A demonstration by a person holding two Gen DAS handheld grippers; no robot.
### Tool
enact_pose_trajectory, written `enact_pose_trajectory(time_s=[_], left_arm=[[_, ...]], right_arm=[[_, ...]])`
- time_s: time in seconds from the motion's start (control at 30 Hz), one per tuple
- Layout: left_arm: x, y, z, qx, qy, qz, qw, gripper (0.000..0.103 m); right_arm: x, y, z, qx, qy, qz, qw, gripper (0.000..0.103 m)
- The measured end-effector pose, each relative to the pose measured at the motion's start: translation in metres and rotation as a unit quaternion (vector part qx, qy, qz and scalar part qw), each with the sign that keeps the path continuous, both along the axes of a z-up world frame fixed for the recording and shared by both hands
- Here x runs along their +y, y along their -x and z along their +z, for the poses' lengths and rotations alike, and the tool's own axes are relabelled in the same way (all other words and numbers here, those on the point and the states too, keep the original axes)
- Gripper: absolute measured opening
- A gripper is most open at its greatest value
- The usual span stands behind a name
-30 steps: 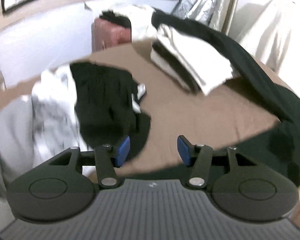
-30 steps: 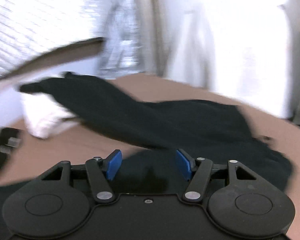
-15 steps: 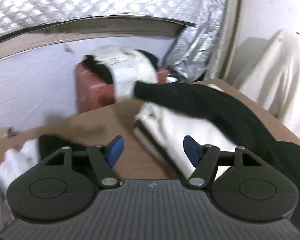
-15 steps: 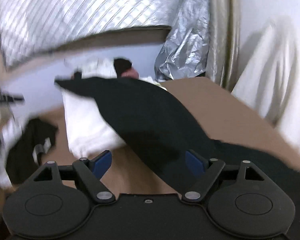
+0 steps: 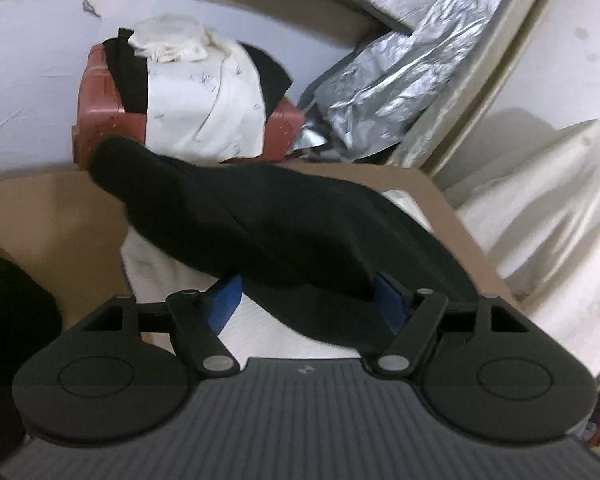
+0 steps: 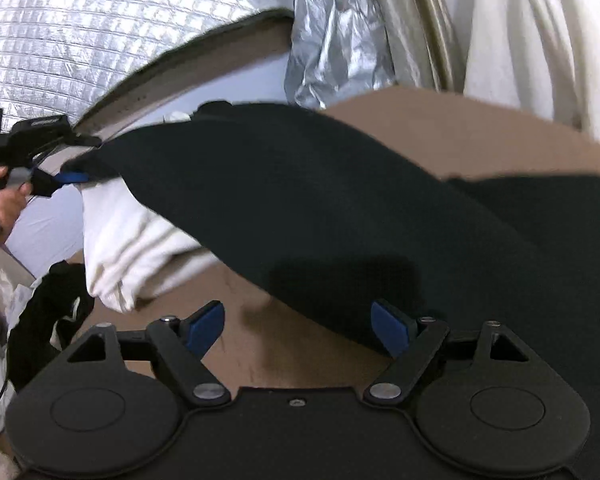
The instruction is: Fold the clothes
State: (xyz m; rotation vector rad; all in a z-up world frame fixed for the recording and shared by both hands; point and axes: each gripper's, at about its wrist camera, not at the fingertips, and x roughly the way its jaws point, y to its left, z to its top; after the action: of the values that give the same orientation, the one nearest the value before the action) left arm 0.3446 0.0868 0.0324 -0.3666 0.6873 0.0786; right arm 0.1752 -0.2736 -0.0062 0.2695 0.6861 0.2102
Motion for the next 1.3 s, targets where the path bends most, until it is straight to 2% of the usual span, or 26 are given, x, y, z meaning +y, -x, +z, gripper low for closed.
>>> enact_pose_trajectory(time_s=[0.07, 0.1, 0.13, 0.17, 0.2, 0.33, 0.4, 0.47, 0.5, 0.57, 0.67, 0.8, 0.83, 0.87, 0.9, 0.97, 1.03, 1.07, 1.13, 1.2, 1.23, 1.27, 1.3], left_arm=[[-0.003, -0.012, -0.006, 0.005, 0.013, 0.012, 0.9998, 0.077], [-0.004, -0.018, -0.009, 0.007, 0.020, 0.019, 0.9996, 0.074], [-0.006, -0.024, -0.013, 0.009, 0.026, 0.025, 0.9993, 0.056], [-0.007, -0.030, -0.016, 0.012, 0.033, 0.031, 0.9989, 0.017], [-0.009, -0.033, -0.017, 0.010, 0.034, 0.035, 0.9987, 0.008], [-0.039, 0.002, 0.010, -0.077, -0.038, 0.017, 0.9962, 0.006], [-0.063, 0.022, 0.024, -0.126, -0.079, -0.010, 0.9889, 0.006], [-0.087, 0.043, 0.037, -0.172, -0.115, -0.037, 0.9776, 0.006], [-0.098, 0.052, 0.042, -0.188, -0.115, -0.053, 0.9741, 0.006], [-0.115, 0.071, 0.050, -0.209, -0.096, -0.090, 0.9690, 0.005], [-0.139, 0.142, 0.052, -0.241, -0.114, -0.173, 0.9482, 0.004], [-0.171, 0.234, 0.053, -0.273, -0.136, -0.284, 0.9091, 0.004], [-0.177, 0.251, 0.042, -0.249, -0.137, -0.322, 0.9029, 0.004], [-0.183, 0.263, 0.027, -0.207, -0.135, -0.360, 0.8999, 0.004], [-0.188, 0.270, 0.007, -0.145, -0.125, -0.392, 0.8998, 0.004], [-0.195, 0.274, -0.039, 0.000, -0.103, -0.438, 0.8930, 0.007], [-0.195, 0.267, -0.092, 0.154, -0.097, -0.438, 0.8805, 0.009], [-0.189, 0.267, -0.100, 0.172, -0.096, -0.428, 0.8822, 0.009], [-0.169, 0.281, -0.070, 0.099, -0.083, -0.407, 0.9044, 0.008], [-0.157, 0.283, -0.037, 0.038, -0.082, -0.385, 0.9186, 0.011], [-0.153, 0.281, -0.020, 0.011, -0.086, -0.374, 0.9235, 0.016], [-0.149, 0.278, -0.003, -0.016, -0.089, -0.362, 0.9276, 0.030], [-0.144, 0.276, 0.014, -0.044, -0.093, -0.351, 0.9309, 0.040]], right_arm=[[-0.007, -0.001, -0.012, 0.008, -0.005, 0.002, 1.000, 0.083], [-0.011, -0.001, -0.018, 0.011, -0.007, 0.003, 1.000, 0.083], [-0.014, -0.001, -0.024, 0.015, -0.009, 0.004, 1.000, 0.083], [-0.016, -0.002, -0.026, 0.017, -0.010, 0.002, 1.000, 0.083], [-0.016, -0.004, -0.026, 0.017, -0.011, -0.001, 1.000, 0.083], [-0.017, -0.003, -0.028, 0.015, -0.006, -0.005, 1.000, 0.083], [-0.017, 0.000, -0.031, 0.023, 0.016, -0.002, 1.000, 0.083], [-0.015, 0.000, -0.039, 0.041, 0.055, 0.003, 0.998, 0.082], [-0.015, 0.002, -0.044, 0.049, 0.073, 0.002, 0.996, 0.082], [-0.022, 0.010, -0.049, 0.055, 0.055, -0.006, 0.997, 0.082], [-0.036, 0.023, -0.051, 0.052, 0.011, -0.018, 0.998, 0.082], [-0.058, 0.044, -0.046, 0.039, -0.023, -0.032, 0.998, 0.082], [-0.064, 0.049, -0.043, 0.036, -0.030, -0.037, 0.998, 0.082], [-0.073, 0.051, -0.042, 0.037, -0.043, -0.046, 0.997, 0.082], [-0.081, 0.053, -0.042, 0.040, -0.060, -0.058, 0.996, 0.082], [-0.099, 0.057, -0.043, 0.047, -0.092, -0.080, 0.991, 0.082], [-0.116, 0.061, -0.044, 0.053, -0.125, -0.102, 0.986, 0.082], [-0.125, 0.063, -0.044, 0.056, -0.141, -0.112, 0.982, 0.082], [-0.142, 0.066, -0.044, 0.062, -0.173, -0.134, 0.974, 0.082], [-0.144, 0.066, -0.041, 0.068, -0.178, -0.138, 0.972, 0.082], [-0.143, 0.065, -0.036, 0.070, -0.178, -0.137, 0.972, 0.082], [-0.143, 0.062, -0.030, 0.073, -0.177, -0.135, 0.972, 0.082], [-0.144, 0.055, -0.022, 0.076, -0.172, -0.135, 0.973, 0.082]])
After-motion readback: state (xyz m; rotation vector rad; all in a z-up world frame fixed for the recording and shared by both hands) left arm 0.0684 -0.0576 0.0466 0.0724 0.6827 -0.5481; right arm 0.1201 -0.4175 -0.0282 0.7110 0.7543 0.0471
